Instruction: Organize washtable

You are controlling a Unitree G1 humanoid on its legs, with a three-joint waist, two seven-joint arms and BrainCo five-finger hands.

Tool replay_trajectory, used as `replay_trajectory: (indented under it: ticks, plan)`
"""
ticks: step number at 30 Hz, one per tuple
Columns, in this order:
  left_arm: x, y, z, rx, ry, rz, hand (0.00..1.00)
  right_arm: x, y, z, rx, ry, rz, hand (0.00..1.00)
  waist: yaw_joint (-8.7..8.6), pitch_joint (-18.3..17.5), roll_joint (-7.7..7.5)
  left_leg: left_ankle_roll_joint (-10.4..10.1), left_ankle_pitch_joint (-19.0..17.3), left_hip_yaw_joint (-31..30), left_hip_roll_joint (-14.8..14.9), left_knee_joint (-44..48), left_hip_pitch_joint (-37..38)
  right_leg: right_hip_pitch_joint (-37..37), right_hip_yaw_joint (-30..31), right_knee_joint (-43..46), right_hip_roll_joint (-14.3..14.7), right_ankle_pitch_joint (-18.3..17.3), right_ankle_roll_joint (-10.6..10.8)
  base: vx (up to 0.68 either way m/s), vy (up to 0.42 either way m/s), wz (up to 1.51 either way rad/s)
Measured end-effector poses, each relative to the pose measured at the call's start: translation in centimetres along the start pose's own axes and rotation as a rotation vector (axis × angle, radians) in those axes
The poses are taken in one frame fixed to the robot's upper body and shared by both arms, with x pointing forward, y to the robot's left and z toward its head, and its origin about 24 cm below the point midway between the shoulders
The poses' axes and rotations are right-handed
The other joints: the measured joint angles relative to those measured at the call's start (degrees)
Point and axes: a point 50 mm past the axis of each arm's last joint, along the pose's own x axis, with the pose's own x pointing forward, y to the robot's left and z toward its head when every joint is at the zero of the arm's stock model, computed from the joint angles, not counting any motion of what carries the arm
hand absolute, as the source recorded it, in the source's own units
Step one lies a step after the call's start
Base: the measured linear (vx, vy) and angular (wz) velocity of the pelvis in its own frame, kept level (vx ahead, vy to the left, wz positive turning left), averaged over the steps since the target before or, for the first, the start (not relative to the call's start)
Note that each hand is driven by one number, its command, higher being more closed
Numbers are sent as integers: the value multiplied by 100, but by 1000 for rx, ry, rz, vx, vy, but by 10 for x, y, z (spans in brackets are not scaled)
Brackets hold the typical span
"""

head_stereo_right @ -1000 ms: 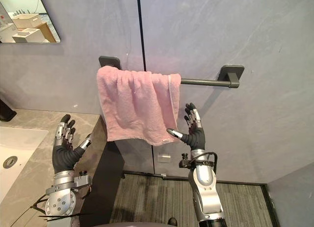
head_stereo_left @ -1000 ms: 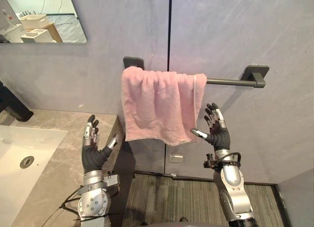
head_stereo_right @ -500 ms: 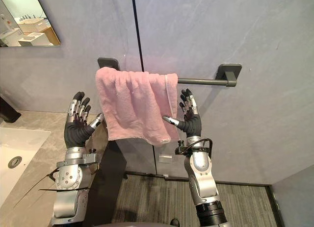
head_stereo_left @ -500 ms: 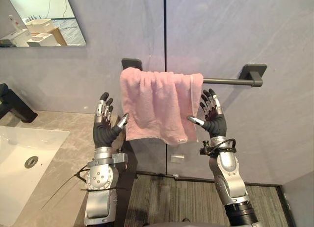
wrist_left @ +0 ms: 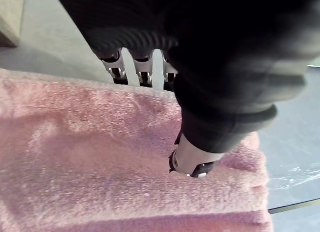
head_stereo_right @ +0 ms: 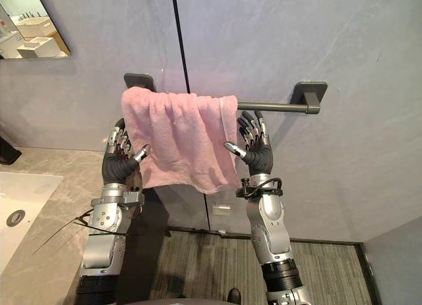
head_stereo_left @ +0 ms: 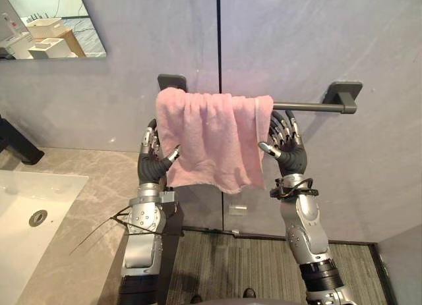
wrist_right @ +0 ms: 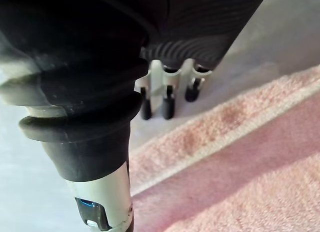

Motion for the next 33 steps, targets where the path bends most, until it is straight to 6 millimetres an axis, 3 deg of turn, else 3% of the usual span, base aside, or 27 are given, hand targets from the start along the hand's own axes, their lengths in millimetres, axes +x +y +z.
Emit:
replay_trajectory:
  ticks: [4,13,14,24,25,33]
  plan:
    - [1,-3,-11,-63,61,-12,0,3,6,-1,54,4,24,0,-1,0,0,-8,8,54,6,4,-61,-90,53,1,7,38,-11,-8,21,-7]
    - [16,-14,-10,-117,63,-77,0,6,12,-19,200,83,72,0,-3,0,0,-15,67,56,5,-5,-231,-264,56,1,6,88,-15,-2,3,0]
    - [16,-15,-12,-119,77,-82,100,5,13,-23,204,99,74,0,-2,0,0,-16,67,56,7,-7,-231,-264,55,1,7,88,-15,0,0,0]
    - [22,-29,-10,-130,71,-149,100,7,20,-43,201,235,166,0,135,20,-39,-12,104,48,10,7,-342,-355,58,1,-20,146,-50,0,14,0]
    - [23,-30,-9,-137,67,-152,100,8,21,-43,174,244,182,100,147,34,-61,-14,114,44,10,7,-344,-355,57,1,-20,157,-60,-21,34,1]
    - [26,-25,-6,-137,48,-138,100,15,28,-46,-21,260,249,100,148,64,-129,-16,136,46,-15,5,-334,-348,50,0,-20,199,-43,-11,19,0]
